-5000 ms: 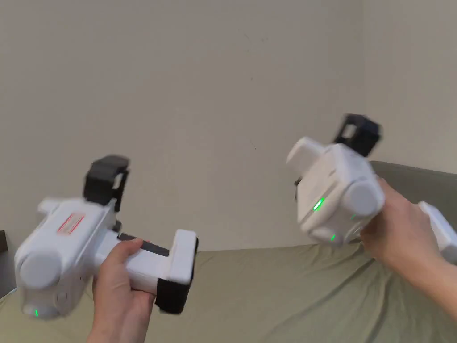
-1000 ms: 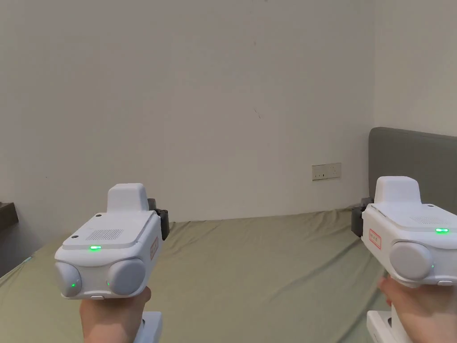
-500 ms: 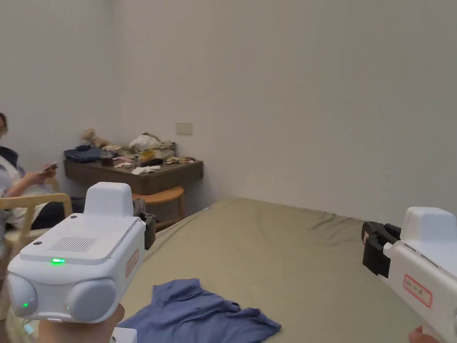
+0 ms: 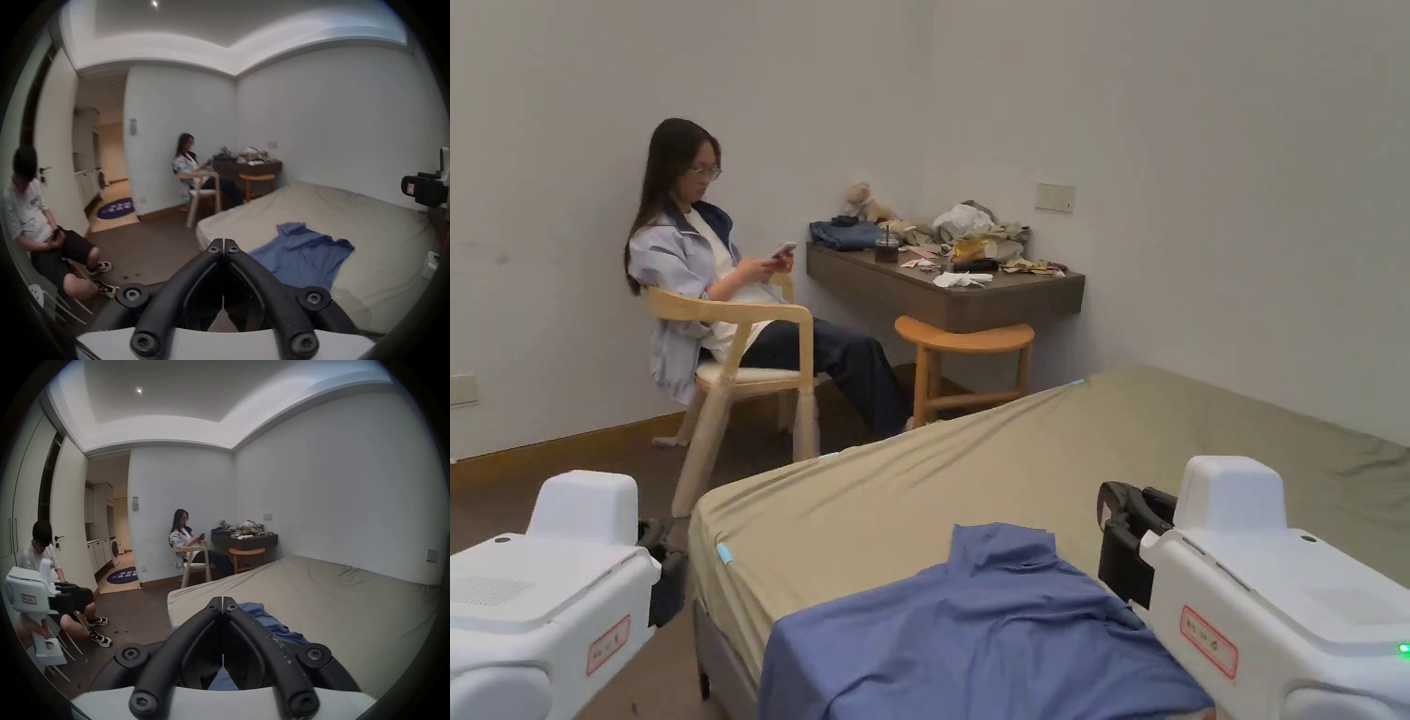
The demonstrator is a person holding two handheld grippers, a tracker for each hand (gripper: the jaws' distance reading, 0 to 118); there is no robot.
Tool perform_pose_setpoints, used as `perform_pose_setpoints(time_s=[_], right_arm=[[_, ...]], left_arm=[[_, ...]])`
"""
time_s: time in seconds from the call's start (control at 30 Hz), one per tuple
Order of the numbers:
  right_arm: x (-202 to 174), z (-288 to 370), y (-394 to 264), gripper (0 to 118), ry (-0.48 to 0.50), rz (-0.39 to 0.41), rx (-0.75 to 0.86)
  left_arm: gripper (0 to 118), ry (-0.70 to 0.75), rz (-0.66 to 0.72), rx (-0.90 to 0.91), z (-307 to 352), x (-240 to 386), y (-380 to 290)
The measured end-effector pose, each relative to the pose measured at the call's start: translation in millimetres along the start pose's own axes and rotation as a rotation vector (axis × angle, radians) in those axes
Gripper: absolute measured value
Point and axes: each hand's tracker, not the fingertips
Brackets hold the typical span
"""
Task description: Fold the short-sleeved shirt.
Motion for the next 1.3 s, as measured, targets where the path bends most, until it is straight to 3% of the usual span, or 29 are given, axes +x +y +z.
perform_pose_setpoints(time_s=[0.23,0.4,0.43,0.47,0.5,0.53,0.57,0.67,0.87,0.93,0.97,1.0,1.2,1.3], right_arm=[[93,-35,-28,0,-0.136,-0.039,-0.1],[157,-76,-59,0,-0.185,-0.081,-0.164],[168,-84,-69,0,-0.208,-0.095,-0.184],[176,-91,-79,0,-0.222,-0.115,-0.205],[184,-97,-88,0,-0.217,-0.135,-0.216],[192,-102,-97,0,-0.22,-0.156,-0.229],[198,-106,-106,0,-0.222,-0.165,-0.244],[210,-114,-127,0,-0.23,-0.171,-0.28],[224,-114,-156,0,-0.247,-0.233,-0.319],[226,-109,-159,0,-0.248,-0.233,-0.333],[227,-106,-160,0,-0.256,-0.228,-0.342],[228,-102,-159,0,-0.261,-0.228,-0.347],[232,-49,-131,0,-0.308,-0.245,-0.302],[232,-2,-107,0,-0.35,-0.221,-0.256]], left_arm=[[0,-0.539,-0.089,-0.365,-225,131,-9],[5,-0.697,-0.267,-0.543,-364,242,-36],[18,-0.668,-0.275,-0.579,-384,258,-43],[39,-0.651,-0.279,-0.613,-407,273,-50],[81,-0.638,-0.277,-0.629,-425,284,-55],[108,-0.622,-0.276,-0.626,-443,295,-61],[118,-0.608,-0.259,-0.633,-457,302,-67],[113,-0.592,-0.231,-0.631,-489,323,-76],[107,-0.469,-0.337,-0.723,-510,346,-113],[70,-0.489,-0.312,-0.668,-503,341,-104],[41,-0.493,-0.273,-0.663,-499,337,-98],[2,-0.463,-0.261,-0.65,-496,335,-92],[2,-0.485,-0.31,-0.564,-443,341,-50],[2,-0.64,-0.321,-0.478,-376,361,-1]])
